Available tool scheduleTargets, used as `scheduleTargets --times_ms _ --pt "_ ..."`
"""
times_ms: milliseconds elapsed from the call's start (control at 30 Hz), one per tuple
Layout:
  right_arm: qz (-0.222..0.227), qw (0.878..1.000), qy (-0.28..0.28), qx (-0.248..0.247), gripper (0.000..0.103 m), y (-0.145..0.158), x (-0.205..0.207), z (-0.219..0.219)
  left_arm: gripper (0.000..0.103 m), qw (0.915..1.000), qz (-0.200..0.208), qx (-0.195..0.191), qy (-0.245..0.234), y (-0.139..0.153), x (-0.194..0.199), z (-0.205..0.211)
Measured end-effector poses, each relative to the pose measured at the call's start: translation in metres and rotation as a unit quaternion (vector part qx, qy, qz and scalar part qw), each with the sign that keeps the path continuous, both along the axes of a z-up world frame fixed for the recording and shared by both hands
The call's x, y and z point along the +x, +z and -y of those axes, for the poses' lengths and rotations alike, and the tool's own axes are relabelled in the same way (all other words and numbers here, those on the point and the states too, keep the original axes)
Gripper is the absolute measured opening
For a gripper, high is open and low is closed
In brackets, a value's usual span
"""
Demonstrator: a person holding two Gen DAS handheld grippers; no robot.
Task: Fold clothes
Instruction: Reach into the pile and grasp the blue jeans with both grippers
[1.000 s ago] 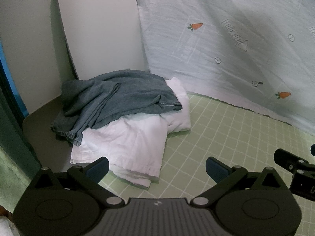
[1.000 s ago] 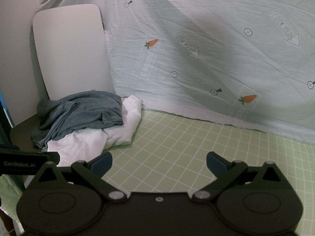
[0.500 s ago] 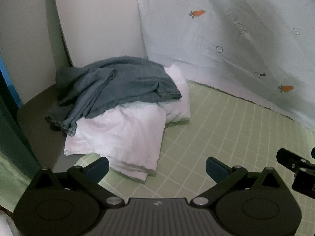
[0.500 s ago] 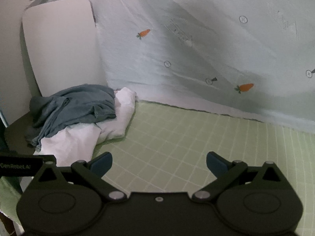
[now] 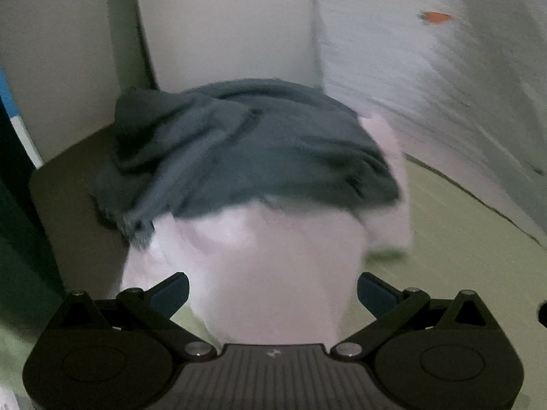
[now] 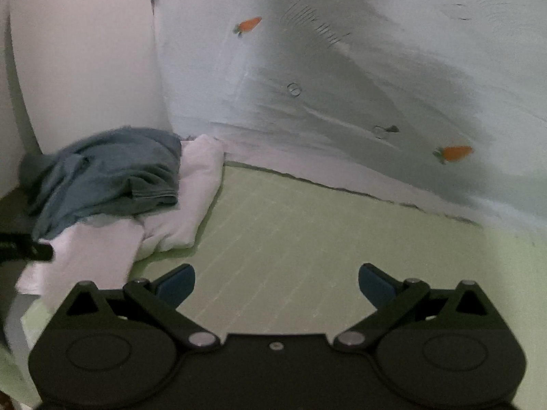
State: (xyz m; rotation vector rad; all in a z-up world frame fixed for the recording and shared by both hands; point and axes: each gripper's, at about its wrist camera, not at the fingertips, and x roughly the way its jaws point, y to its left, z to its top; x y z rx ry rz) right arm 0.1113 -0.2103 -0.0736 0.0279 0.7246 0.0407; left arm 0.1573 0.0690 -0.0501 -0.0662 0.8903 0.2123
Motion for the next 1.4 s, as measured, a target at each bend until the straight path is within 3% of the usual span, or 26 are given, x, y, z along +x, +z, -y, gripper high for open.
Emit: scheduleTargets --times_ms 133,367,533,633,733,800,867,900,933,967,1000,1067,1200,1400 --pt "-0.011 1.0 0.02 0.007 0.103 -0.013 0.07 -0.017 0.103 0.9993 0.005 0.012 0.034 -0.007 0.061 -0.026" --pt "-0.018 0.997 0.07 0.034 0.102 -0.04 0.201 -0.075 0.102 0.9964 0.017 0.0 0.083 -0.016 0.155 -0.057" --pt "-0.03 0.988 0.125 0.085 0.092 -0.058 0.264 -0.117 0.095 0.9914 0.014 -0.04 0.124 -0.038 0.189 -0.078" --pt "-0.058 0.977 0.169 0.118 0.091 -0.072 0.285 -0.137 0.095 0.992 0.025 -0.042 0.116 -0.042 0.193 -0.079" --pt "-0.088 0.968 0.176 0.159 0.089 -0.087 0.294 -0.139 0.092 0.9925 0.034 -0.043 0.11 -0.044 0.193 -0.08" --pt "-0.101 0.959 0.171 0.202 0.075 -0.093 0.295 -0.132 0.089 0.9925 0.039 -0.044 0.108 -0.044 0.192 -0.081" --pt "-0.092 0.956 0.181 0.213 0.06 -0.091 0.288 -0.129 0.08 0.9924 0.044 -0.046 0.105 -0.044 0.191 -0.083" --pt "-0.081 0.957 0.191 0.203 0.039 -0.087 0.284 -0.13 0.075 0.9922 0.046 -0.046 0.106 -0.042 0.19 -0.081" --pt "-0.073 0.958 0.197 0.195 0.026 -0.082 0.279 -0.13 0.064 0.9922 0.049 -0.043 0.106 -0.038 0.188 -0.077" --pt "-0.066 0.959 0.203 0.188 0.021 -0.077 0.274 -0.131 0.055 0.9925 0.052 -0.036 0.105 -0.034 0.186 -0.074" --pt "-0.058 0.96 0.206 0.181 0.019 -0.073 0.274 -0.132 0.049 0.993 0.054 -0.023 0.102 -0.03 0.184 -0.07" --pt "-0.039 0.963 0.203 0.175 0.017 -0.063 0.269 -0.135 0.025 0.9934 0.059 0.0 0.098 -0.023 0.178 -0.063" --pt "0.001 0.964 0.187 0.19 0.015 -0.037 0.245 -0.126 0.018 0.9923 0.069 0.014 0.102 -0.006 0.159 -0.064" --pt "0.048 0.959 0.192 0.201 0.015 0.012 0.19 -0.117 0.016 0.988 0.106 0.01 0.112 0.034 0.099 -0.076"
